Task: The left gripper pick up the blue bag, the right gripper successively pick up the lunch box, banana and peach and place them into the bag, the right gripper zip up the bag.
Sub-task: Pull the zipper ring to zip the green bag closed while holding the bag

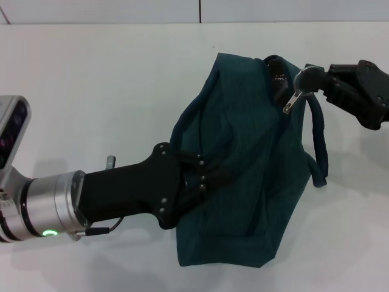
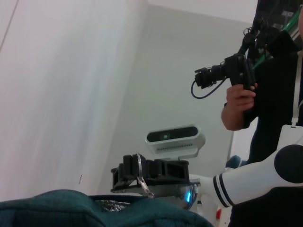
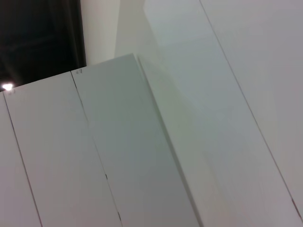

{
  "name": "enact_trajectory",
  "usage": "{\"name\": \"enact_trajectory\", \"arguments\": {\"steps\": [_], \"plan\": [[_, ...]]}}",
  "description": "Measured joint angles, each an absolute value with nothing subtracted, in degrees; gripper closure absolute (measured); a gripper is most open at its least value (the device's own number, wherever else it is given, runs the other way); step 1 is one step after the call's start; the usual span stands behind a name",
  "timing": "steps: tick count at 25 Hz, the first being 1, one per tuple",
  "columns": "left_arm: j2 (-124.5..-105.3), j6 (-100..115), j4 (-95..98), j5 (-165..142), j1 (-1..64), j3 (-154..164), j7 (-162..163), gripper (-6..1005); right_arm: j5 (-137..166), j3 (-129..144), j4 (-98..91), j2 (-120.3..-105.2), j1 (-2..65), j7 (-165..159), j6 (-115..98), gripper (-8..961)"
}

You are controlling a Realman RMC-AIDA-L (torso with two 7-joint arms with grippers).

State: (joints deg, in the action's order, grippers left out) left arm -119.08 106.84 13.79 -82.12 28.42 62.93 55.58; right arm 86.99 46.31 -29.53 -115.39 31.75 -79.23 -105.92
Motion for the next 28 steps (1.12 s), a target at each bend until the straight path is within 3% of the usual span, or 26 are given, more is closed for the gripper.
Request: {"name": "enact_trajectory", "arguments": {"steps": [28], "plan": [[-119.36, 108.1, 13.8, -84.6, 28.9, 63.1, 55.1, 938, 86.8, 47.7, -28.2, -115.49, 33.7, -79.7, -102.4, 933]]}}
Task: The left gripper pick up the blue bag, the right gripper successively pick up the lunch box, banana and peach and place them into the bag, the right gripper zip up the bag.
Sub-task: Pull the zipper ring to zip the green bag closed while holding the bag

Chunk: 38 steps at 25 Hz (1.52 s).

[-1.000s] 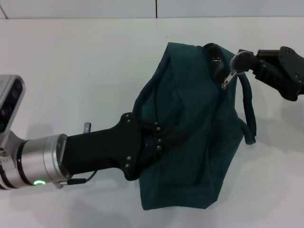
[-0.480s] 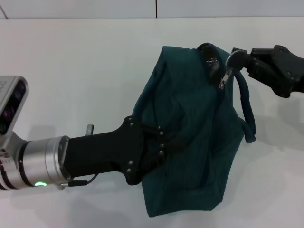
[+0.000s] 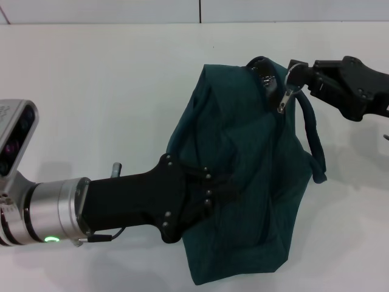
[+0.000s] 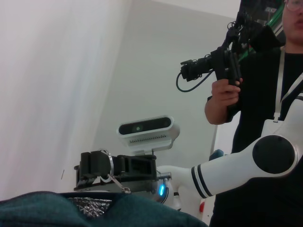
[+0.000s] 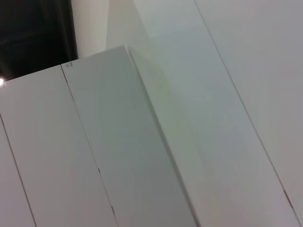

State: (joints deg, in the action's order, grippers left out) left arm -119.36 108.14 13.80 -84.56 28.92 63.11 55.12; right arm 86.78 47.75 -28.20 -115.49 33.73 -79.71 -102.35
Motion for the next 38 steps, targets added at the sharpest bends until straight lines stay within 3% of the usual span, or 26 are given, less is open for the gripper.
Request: {"name": "enact_trajectory", "arguments": {"steps": [30, 33, 38], "plan": [[-119.04, 105.0, 13.8, -83.0, 23.0, 48.8, 56.2, 937, 85.1, 48.3, -26.5, -115.49, 37.1, -86.6, -104.0, 930], [-119.10, 105.4, 13.8, -83.1, 22.9, 48.8, 56.4, 760, 85.1, 48.3, -26.5, -115.49, 37.4, -86.9, -103.9, 930], [-119.14, 108.1, 13.8, -82.5, 22.0, 48.0, 56.4, 660, 85.1, 48.3, -25.4, -115.51, 39.4, -86.8, -103.4, 929]]}}
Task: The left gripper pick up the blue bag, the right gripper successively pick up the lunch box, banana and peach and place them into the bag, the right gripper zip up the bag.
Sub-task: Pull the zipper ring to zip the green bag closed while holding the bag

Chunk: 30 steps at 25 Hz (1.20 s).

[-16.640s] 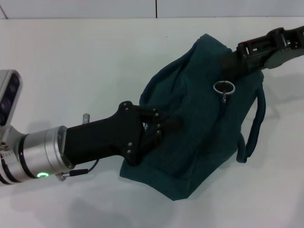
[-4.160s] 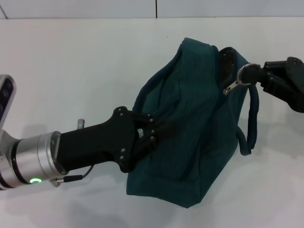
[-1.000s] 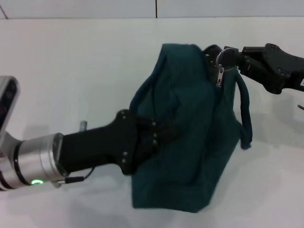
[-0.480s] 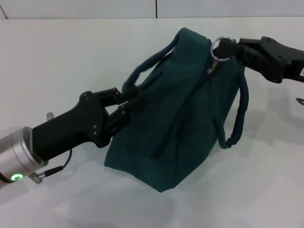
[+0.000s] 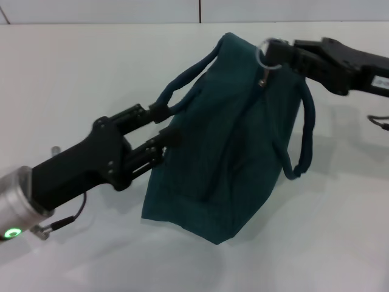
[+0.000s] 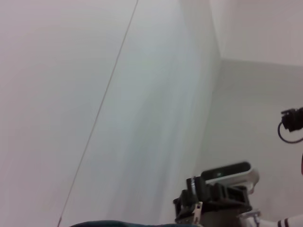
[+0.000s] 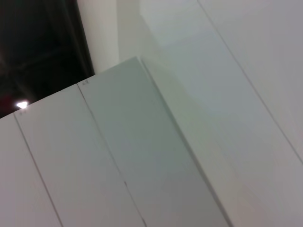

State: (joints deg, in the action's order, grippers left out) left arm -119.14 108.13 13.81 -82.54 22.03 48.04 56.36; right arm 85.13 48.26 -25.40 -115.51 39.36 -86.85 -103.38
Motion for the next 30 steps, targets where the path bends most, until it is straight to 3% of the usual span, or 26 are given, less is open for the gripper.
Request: {"name": "enact_trajectory", "arguments": {"steps": [5, 11, 16, 21, 30], "plan": [[-118.91, 112.2, 16.5, -82.1, 19.1, 47.8, 56.7, 425, 85.5, 48.5, -23.7, -115.65, 41.9, -86.4, -101.8, 928], [-119.62, 114.8, 18.7, -82.9, 17.3, 50.6, 56.6, 342, 85.3, 51.1, -23.7, -115.74, 44.1, -86.4, -99.0, 928], [-119.95, 113.6, 16.2, -83.6, 18.4, 52.8, 54.0, 343, 85.0, 53.5, -23.5, -116.16, 47.0, -86.4, -95.8, 927], [-120.13, 108.4, 13.2, -83.2, 21.6, 53.8, 53.5, 343, 83.7, 54.2, -23.2, -116.08, 46.6, -86.7, -95.8, 926], [-119.99, 104.2, 13.0, -78.0, 21.4, 53.5, 52.0, 341, 83.7, 54.3, -23.1, -116.12, 46.5, -86.7, -96.2, 925]]}}
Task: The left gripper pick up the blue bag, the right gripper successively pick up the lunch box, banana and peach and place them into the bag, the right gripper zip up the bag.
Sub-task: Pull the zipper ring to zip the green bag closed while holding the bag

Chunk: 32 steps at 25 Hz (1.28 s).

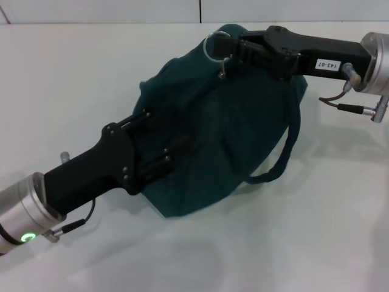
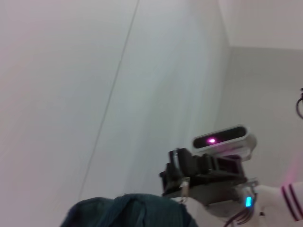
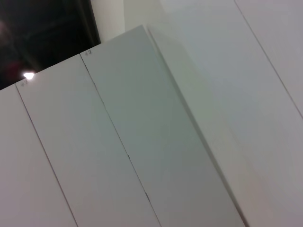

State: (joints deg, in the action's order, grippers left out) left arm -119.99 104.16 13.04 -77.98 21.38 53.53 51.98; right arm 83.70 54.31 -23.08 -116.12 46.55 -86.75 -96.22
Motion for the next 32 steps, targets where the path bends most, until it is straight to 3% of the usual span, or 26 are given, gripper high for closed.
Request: {"name": "enact_trajectory", "arguments": {"steps": [32], "plan": [[-120.47, 98.0, 8.8, -69.7, 21.9, 56.1, 30.4, 340, 83.2, 54.2, -22.8, -116.04, 46.6, -87.2, -96.0, 922]]}}
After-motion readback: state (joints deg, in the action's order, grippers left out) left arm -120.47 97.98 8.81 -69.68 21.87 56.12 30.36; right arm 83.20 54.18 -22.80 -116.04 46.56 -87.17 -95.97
